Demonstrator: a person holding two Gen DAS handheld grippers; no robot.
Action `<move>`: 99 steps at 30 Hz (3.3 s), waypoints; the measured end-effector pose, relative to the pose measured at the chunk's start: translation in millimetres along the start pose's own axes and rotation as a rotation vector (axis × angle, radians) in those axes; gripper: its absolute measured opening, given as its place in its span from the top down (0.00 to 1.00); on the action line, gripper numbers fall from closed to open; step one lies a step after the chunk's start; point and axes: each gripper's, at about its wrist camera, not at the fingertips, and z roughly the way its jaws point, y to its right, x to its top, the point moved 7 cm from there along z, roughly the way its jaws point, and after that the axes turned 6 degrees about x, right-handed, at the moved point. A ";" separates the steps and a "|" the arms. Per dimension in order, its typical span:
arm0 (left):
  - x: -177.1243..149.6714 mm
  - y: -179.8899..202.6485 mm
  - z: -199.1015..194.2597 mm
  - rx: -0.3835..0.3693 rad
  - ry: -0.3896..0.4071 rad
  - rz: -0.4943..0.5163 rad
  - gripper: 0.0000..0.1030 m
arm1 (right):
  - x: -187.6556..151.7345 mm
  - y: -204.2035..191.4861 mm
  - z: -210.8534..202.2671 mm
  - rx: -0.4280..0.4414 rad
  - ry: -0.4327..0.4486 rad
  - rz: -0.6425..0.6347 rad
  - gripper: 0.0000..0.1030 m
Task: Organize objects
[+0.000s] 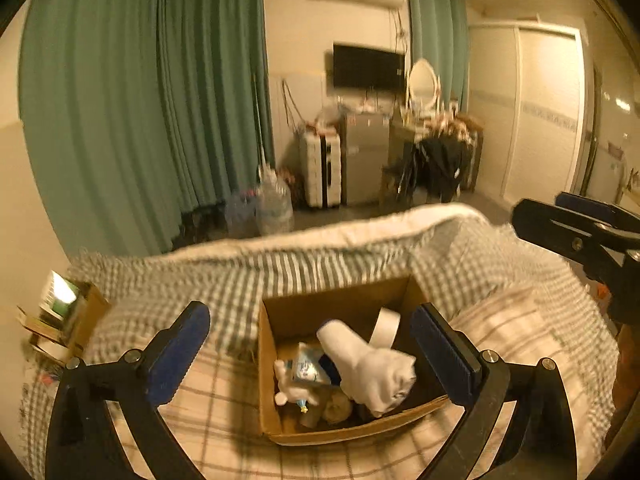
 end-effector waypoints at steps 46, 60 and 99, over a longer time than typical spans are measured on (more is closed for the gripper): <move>-135.5 -27.9 -90.5 0.139 0.228 -0.143 0.00 | -166.3 -22.0 -55.0 -0.251 0.141 -0.040 0.00; -135.5 -26.0 -86.2 0.133 0.207 -0.133 0.00 | -167.4 -19.1 -55.4 -0.236 0.129 -0.009 0.00; -138.1 -26.3 -85.4 0.136 0.204 -0.135 0.00 | -168.4 -18.1 -56.3 -0.238 0.128 -0.006 0.00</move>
